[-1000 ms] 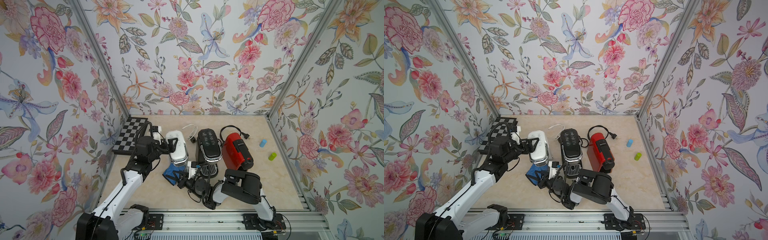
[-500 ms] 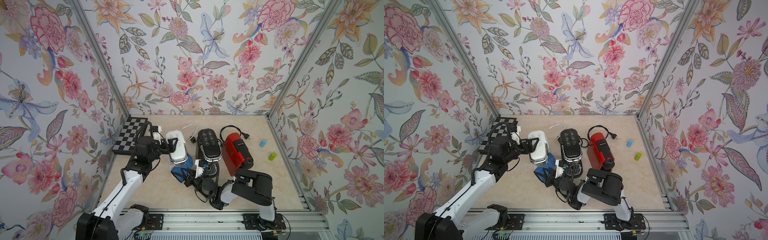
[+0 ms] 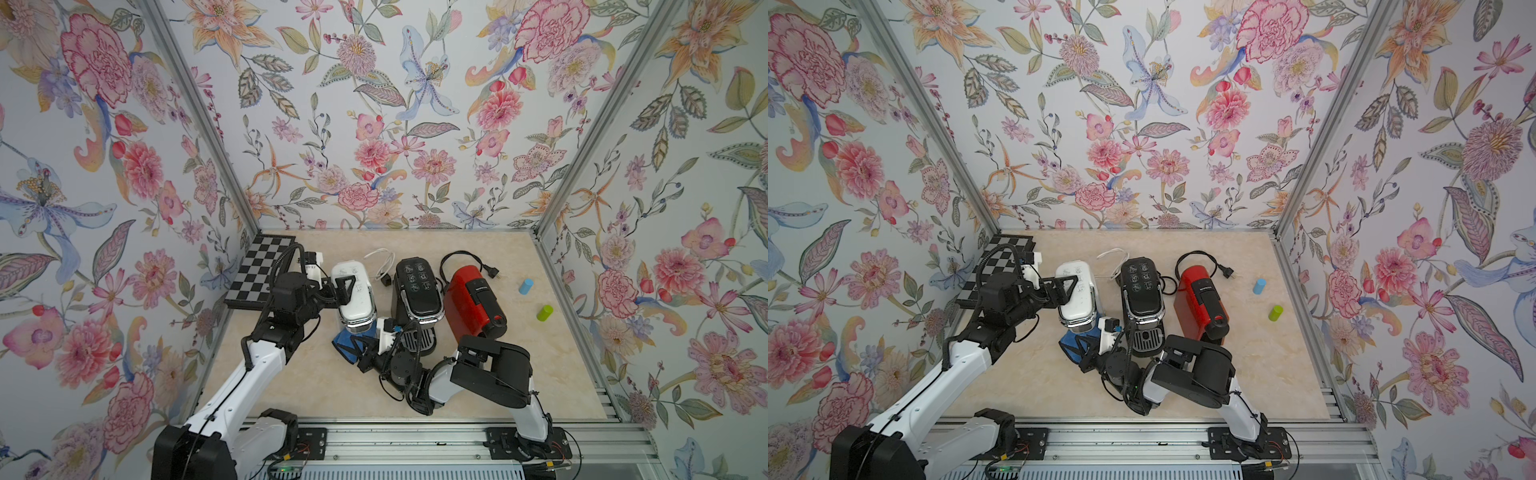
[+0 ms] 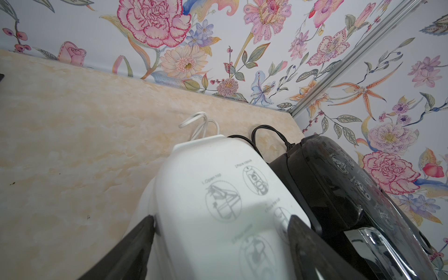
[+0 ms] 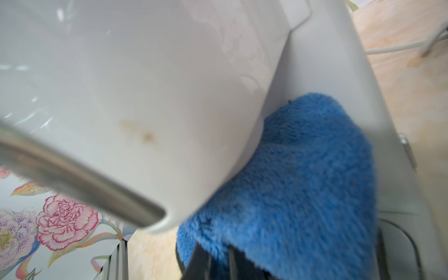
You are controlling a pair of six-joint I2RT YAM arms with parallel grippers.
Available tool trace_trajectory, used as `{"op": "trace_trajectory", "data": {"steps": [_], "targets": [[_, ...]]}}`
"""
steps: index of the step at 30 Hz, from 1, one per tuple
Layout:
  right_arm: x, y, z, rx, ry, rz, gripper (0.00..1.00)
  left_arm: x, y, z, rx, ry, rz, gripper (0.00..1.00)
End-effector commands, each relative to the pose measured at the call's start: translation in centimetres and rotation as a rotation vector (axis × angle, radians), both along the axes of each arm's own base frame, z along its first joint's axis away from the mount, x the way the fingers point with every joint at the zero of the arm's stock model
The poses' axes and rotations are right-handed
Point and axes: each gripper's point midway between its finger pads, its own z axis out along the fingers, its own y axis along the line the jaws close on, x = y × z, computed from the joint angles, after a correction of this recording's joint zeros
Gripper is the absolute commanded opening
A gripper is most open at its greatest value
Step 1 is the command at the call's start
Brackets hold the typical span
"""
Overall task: Wipe the surface of a coffee machine
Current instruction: Wipe the dirt from the surface of the coffee machine.
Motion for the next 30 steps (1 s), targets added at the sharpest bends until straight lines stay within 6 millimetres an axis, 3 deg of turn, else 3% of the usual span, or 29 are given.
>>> {"op": "trace_trajectory", "data": {"steps": [1, 9, 14, 22, 30], "targets": [[0.5, 0.9, 1.5, 0.095, -0.003, 0.006, 0.00, -0.8, -0.2, -3.5, 0.037, 0.103, -0.017, 0.86], [0.3, 2.7, 0.7, 0.147, 0.011, 0.034, 0.00, -0.7, -0.2, -3.5, 0.038, 0.103, -0.018, 0.86], [-0.1, 3.0, 1.6, 0.195, 0.009, 0.057, 0.00, -0.8, -0.3, -3.5, 0.034, 0.104, -0.021, 0.85], [-1.2, 0.6, 4.1, 0.242, 0.009, -0.016, 0.00, -0.8, -0.3, -3.5, 0.030, 0.105, -0.023, 0.85], [1.2, -2.1, 5.2, 0.314, 0.045, -0.218, 0.00, -0.9, -0.5, -3.3, 0.024, 0.100, -0.029, 0.85]]}}
